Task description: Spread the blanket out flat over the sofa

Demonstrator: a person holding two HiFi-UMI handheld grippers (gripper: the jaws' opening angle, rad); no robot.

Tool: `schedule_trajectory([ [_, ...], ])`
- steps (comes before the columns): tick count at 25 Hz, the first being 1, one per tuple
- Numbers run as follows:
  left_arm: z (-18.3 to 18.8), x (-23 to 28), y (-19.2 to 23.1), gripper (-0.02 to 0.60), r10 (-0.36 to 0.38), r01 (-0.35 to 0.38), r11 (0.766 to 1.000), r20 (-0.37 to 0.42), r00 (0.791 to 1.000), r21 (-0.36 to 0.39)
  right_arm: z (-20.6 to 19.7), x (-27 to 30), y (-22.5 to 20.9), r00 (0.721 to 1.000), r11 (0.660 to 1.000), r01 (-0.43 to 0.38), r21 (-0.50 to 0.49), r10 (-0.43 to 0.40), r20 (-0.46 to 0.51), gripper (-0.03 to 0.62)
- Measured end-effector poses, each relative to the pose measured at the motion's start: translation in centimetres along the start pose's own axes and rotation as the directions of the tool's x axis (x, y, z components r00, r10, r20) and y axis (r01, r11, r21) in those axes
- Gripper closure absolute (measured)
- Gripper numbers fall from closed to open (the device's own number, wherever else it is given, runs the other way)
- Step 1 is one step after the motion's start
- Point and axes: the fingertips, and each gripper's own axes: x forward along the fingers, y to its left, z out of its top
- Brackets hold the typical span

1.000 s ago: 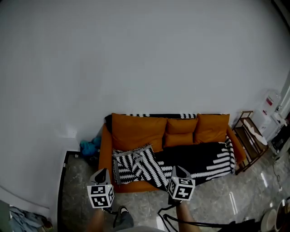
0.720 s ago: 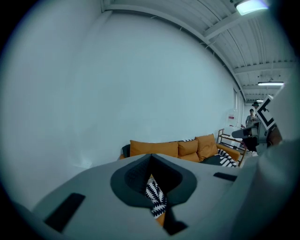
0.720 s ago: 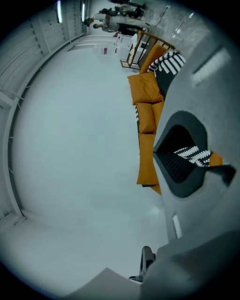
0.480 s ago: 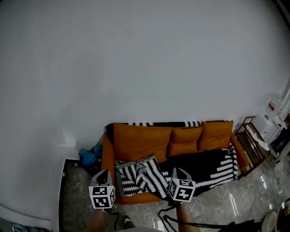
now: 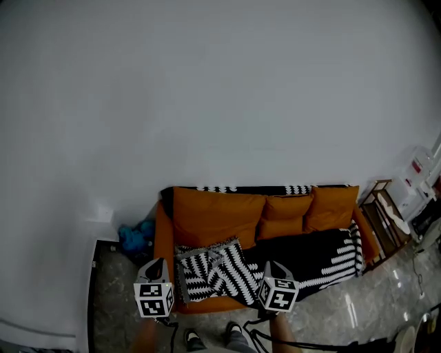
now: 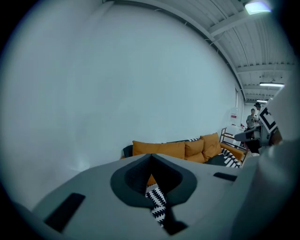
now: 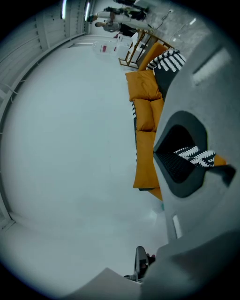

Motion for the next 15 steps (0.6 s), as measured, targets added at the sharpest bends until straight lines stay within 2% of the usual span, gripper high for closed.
schedule_trajectory([
  [8, -0.9, 1.3, -2.8, 0.577, 0.030, -0.031, 0.999, -0.013, 0.999, -0.043, 0.6, 1.8, -1.5, 0.998, 0.997, -0.056, -0.059, 0.055, -0.018, 0.589],
  [15, -1.4, 3.5, -7.2, 0.577, 0.008, -0.010, 0.999, -0.037, 0.999, -0.040, 0.7, 2.9, -5.2, 0.998, 0.996, -0.059, -0.068, 0.057, -0.034, 0.589],
])
